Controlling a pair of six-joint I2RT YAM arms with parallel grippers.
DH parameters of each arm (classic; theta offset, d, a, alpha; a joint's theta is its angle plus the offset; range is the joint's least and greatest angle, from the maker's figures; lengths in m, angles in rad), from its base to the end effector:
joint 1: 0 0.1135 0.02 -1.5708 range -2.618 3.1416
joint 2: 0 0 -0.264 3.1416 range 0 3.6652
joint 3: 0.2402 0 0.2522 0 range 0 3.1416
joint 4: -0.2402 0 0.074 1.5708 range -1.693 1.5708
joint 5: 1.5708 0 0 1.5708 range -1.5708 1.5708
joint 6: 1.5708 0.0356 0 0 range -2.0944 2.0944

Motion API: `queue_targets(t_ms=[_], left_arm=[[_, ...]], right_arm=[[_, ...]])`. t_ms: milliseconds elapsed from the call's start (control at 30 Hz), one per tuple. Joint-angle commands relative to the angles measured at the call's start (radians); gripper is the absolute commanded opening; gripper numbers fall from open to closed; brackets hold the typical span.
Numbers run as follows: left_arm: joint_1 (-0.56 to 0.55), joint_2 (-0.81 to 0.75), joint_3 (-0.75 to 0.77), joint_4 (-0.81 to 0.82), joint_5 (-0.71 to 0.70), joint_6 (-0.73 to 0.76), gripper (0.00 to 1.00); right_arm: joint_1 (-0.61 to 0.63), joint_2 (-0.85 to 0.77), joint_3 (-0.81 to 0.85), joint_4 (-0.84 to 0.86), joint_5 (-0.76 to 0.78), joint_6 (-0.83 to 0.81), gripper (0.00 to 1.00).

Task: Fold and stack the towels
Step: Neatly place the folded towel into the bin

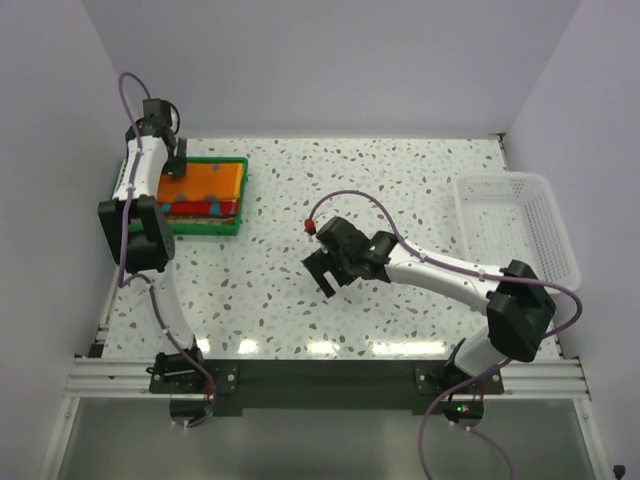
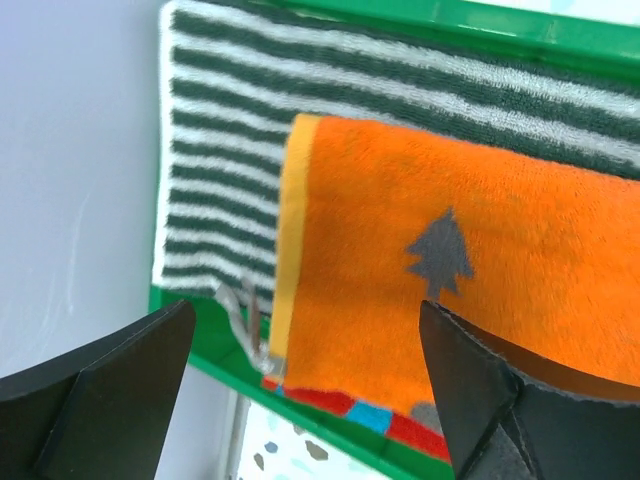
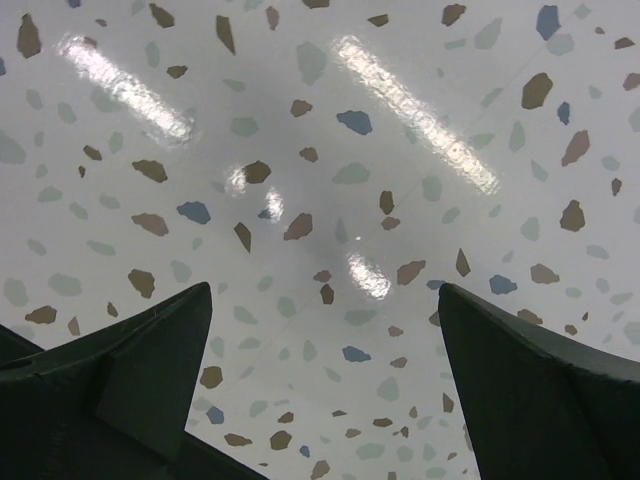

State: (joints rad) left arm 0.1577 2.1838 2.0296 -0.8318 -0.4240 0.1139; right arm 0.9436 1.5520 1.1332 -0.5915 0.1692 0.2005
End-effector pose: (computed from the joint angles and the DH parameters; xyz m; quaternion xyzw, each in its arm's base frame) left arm 0.4736 0.0901 0.2623 -0.0811 0.9346 0.2378 0.2519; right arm 0.1934 0.2566 0.2402 -0.3259 0.9007 0.0809 0.2757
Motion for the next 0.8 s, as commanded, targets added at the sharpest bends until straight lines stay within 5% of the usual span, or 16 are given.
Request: queue_targets(t_ms=[0, 167, 400, 600, 767], left_arm=[[0.013, -0.165, -0.012, 0.04, -0.038, -0.074, 1.0], [0.013, -0.398, -0.19, 0.08, 0.046, -0.22, 1.0], [-0.001, -0.914, -0.666, 0.334, 0.419, -0.33, 1.0], [-0.141, -1.227, -0.817, 0.343, 0.427, -0.358, 1.0], [-0.149, -1.462, -0.887, 0.258, 0.332, -0.402, 1.0]], right_arm=[[-0.045, -0.033, 0.04, -0.033, 0.088, 0.048, 0.99], [-0.181, -0.093, 0.033, -0.071, 0.184, 0.146, 0.99], [-0.446, -0.249, -0.019, -0.126, 0.242, 0.224, 0.99], [-0.537, -0.476, -0.043, -0.192, 0.351, 0.201, 0.99], [-0.537, -0.699, -0.073, -0.223, 0.401, 0.188, 0.99]])
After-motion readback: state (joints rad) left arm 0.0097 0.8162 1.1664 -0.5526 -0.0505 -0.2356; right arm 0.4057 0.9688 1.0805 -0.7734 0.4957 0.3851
